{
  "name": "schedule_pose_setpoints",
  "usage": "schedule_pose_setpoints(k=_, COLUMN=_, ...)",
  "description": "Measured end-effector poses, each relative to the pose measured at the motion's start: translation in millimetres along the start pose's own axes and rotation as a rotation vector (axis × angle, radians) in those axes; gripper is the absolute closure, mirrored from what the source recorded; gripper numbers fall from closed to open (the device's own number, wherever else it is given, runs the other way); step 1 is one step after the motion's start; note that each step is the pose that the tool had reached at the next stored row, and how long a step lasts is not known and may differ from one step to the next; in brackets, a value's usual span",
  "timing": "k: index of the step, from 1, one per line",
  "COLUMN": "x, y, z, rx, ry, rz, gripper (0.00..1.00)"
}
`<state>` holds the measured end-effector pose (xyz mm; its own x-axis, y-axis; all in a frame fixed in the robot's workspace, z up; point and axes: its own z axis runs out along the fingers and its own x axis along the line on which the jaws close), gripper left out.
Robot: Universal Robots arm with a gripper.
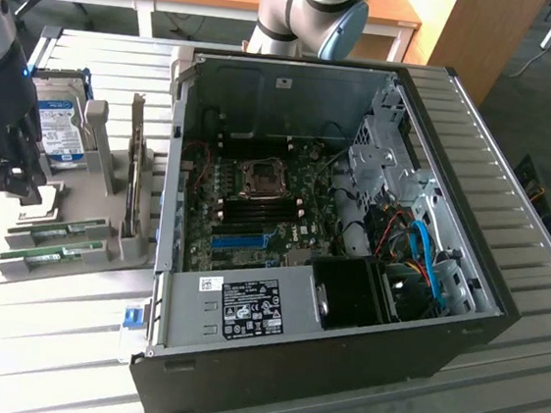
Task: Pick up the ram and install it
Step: 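Pick up the ram and move it above insertion slot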
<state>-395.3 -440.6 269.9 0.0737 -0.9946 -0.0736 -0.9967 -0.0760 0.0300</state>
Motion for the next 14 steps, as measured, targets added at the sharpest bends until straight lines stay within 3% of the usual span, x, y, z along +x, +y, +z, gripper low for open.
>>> schedule_pose_setpoints(k=14, x=8.6, y=0.2, z=8.7, rx=-0.0001, ry=0.0000, rz=0.000, gripper=0.69)
